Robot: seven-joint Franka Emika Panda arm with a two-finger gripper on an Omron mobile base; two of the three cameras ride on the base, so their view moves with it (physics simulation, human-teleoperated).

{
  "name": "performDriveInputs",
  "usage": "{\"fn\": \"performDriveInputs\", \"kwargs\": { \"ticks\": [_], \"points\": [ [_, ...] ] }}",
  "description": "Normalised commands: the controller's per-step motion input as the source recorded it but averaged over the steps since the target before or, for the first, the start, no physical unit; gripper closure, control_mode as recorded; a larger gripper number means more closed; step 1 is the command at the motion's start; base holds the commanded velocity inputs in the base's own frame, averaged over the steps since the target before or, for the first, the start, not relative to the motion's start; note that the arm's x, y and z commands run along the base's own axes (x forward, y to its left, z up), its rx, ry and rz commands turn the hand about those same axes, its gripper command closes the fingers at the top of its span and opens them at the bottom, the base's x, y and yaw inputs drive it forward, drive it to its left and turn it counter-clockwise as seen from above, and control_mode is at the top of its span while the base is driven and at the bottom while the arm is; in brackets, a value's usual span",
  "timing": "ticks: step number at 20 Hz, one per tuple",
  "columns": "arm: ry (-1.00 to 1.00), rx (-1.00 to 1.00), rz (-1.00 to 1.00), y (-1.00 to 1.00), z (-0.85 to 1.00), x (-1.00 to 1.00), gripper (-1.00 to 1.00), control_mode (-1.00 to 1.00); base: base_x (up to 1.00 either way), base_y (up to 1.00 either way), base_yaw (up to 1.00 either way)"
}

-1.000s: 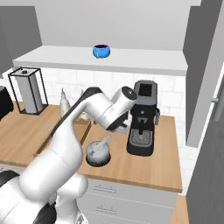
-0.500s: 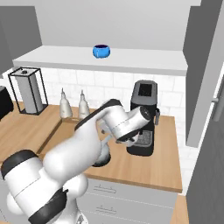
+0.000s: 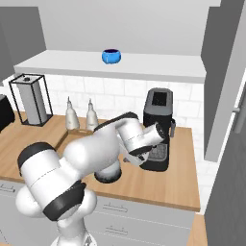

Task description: Pick the kettle from the counter and place it on the tray. Then pick the mug from the cabinet and place it on the tray. Then close the cabinet doors.

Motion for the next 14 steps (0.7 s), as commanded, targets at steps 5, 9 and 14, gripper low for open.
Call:
{"fn": "performDriveInputs", "kwargs": {
  "ticks": [5,9,14],
  "points": [
    [0.02,0.05,0.00,0.20,-0.19,0.06,1.00,-1.00,0.00,0.00,0.00],
    [0.02,0.00,-0.02,0.09,0.01,0.02,1.00,-1.00,0.00,0.00,0.00],
    [0.00,0.00,-0.23,0.19,0.56,0.00,1.00,-1.00,0.00,0.00,0.00]
  ]
}}
